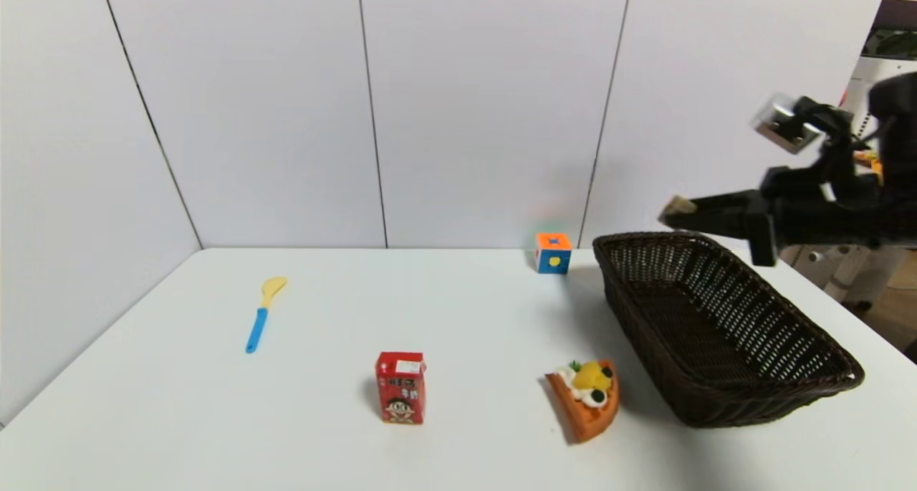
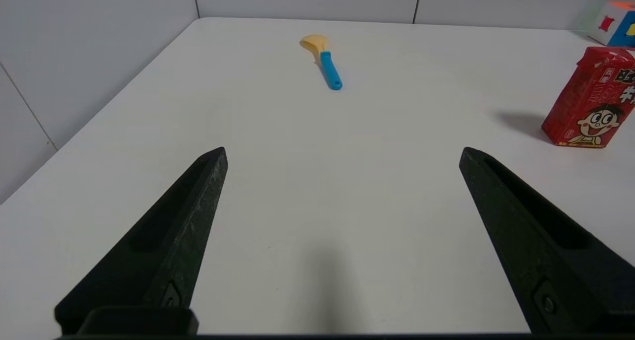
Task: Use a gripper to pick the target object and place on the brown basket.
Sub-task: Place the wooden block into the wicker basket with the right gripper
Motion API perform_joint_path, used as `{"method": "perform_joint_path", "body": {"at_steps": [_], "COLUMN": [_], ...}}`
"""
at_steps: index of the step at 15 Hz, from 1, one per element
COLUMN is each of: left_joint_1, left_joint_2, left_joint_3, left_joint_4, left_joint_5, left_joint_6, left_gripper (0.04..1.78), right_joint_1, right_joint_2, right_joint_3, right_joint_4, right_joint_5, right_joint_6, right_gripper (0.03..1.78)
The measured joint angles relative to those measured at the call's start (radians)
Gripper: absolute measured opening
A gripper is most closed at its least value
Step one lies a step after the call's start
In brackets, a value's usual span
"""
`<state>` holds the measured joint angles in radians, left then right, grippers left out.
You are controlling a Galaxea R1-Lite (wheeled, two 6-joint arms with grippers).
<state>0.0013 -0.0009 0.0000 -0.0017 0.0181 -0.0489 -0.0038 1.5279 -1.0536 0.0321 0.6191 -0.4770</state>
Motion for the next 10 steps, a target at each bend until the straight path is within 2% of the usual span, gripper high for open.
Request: {"method": "perform_joint_path", "body": {"at_steps": [3, 5, 7, 8, 10], "left_joint_1": [0.000, 0.000, 0.000, 0.000, 0.000], "left_joint_2": [0.000, 0.000, 0.000, 0.000, 0.000], "left_joint_3": [0.000, 0.000, 0.000, 0.000, 0.000], "left_joint_4": [0.000, 0.000, 0.000, 0.000, 0.000], "left_joint_5": [0.000, 0.000, 0.000, 0.000, 0.000], "left_joint_6": [0.000, 0.000, 0.000, -0.001, 0.000], "left_gripper": [1.69, 1.69, 1.69, 1.69, 1.69], "right_joint_1": [-0.100, -0.125, -0.132, -0.134, -0.134], "right_joint_2": [-0.129, -0.156, -0.146, -0.135, -0.113], "right_joint_3": [0.220, 0.302, 0.321, 0.321, 0.309], "right_joint_4": [0.002, -0.002, -0.005, -0.005, -0.005], "right_joint_5": [0.002, 0.003, 0.005, 0.005, 0.005], "right_joint_6": [-0.003, -0.014, -0.035, -0.052, -0.082], "right_gripper": [0.40, 0.40, 0.40, 0.47, 0.77]}}
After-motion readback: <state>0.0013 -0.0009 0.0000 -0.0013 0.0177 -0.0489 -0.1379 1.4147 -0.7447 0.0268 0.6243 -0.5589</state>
